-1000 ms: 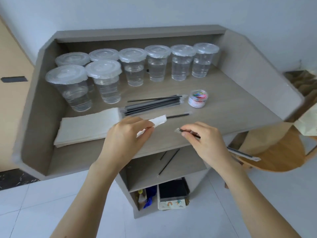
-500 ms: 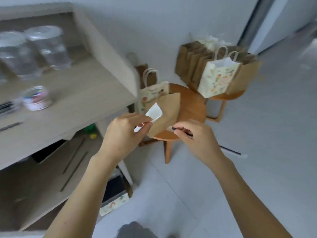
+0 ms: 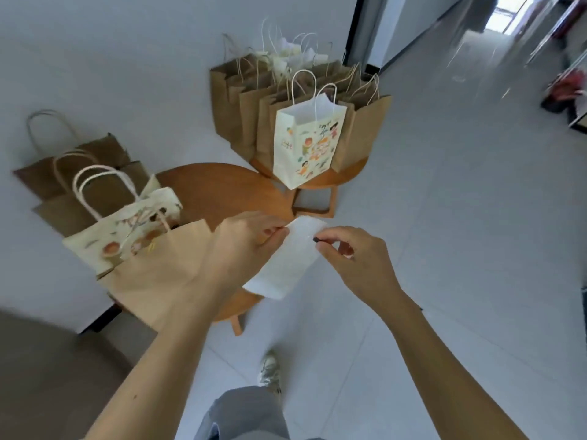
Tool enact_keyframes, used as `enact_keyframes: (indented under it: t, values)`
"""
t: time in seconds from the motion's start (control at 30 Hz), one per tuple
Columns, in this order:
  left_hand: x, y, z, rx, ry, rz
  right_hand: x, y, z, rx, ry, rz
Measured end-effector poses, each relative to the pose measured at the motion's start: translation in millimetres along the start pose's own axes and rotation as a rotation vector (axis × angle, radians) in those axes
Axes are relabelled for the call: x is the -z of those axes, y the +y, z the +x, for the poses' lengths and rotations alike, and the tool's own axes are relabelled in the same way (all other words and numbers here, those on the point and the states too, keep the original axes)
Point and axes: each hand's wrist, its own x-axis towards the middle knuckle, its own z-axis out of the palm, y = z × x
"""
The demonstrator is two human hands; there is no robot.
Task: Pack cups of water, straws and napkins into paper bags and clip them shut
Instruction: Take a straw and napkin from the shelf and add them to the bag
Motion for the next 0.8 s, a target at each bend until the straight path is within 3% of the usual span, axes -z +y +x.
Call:
enact_keyframes:
  t: [0.23,0.4,0.8]
  values:
    - [-60,-24,116,0.094,-0.033,-0.144,29,32,129,-0.114,0.023,0.247]
    - [-100,-35,182,0.175,-0.042,-0.129,44,71,206,-0.077,-0.045,0.359]
    - [-199,-27,304,0.502,0.137,-0.114,73,157,375,0.047,-0.155,0.45]
